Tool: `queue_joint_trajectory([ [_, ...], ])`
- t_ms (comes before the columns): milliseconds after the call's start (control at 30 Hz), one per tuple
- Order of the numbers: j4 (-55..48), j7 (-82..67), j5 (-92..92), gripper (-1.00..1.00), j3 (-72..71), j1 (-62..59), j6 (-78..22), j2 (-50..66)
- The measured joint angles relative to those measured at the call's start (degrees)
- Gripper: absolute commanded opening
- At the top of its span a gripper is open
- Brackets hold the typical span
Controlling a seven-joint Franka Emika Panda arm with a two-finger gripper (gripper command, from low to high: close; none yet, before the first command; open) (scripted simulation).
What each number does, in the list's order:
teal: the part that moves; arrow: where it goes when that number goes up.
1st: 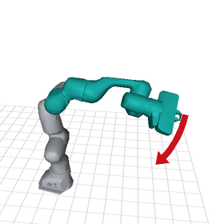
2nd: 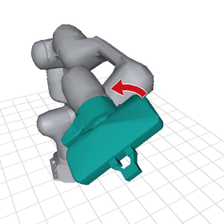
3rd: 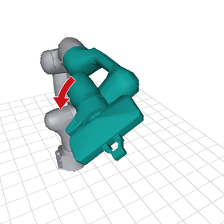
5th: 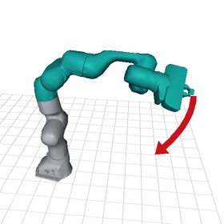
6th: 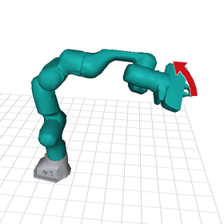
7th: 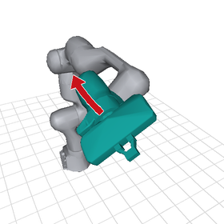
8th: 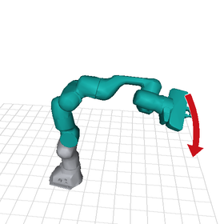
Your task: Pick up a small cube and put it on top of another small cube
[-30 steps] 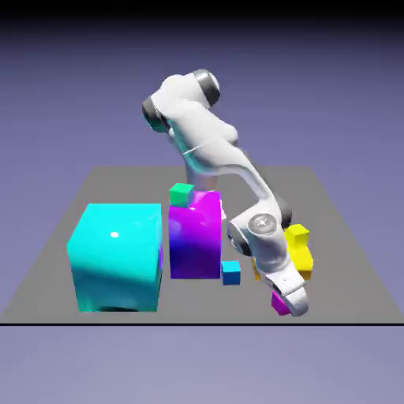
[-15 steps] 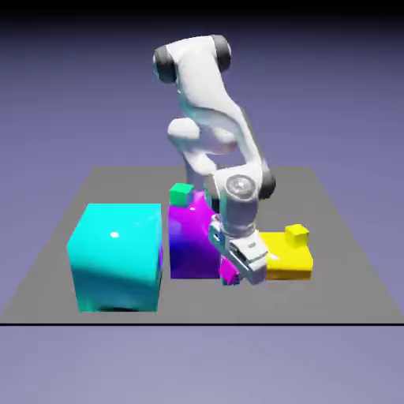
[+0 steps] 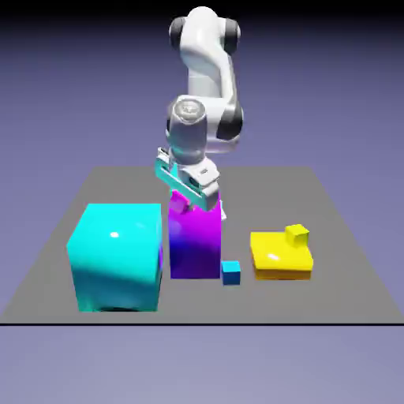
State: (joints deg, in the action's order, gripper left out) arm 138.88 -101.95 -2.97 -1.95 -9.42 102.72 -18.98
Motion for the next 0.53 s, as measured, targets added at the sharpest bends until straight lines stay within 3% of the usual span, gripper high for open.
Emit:
queue_joint_trajectory([
  [233, 2.8, -14.8, 3.3, -1.00, 11.8, 5.7, -11.0, -13.6],
  [400, 11.1, -15.0, 3.2, -1.00, 11.9, 5.7, -2.8, -13.6],
  [433, 13.0, -15.0, 3.2, 1.00, 11.9, 5.6, -1.0, -13.7],
  [533, 10.9, -15.0, 3.4, 1.00, 11.9, 5.7, -3.0, -13.6],
])
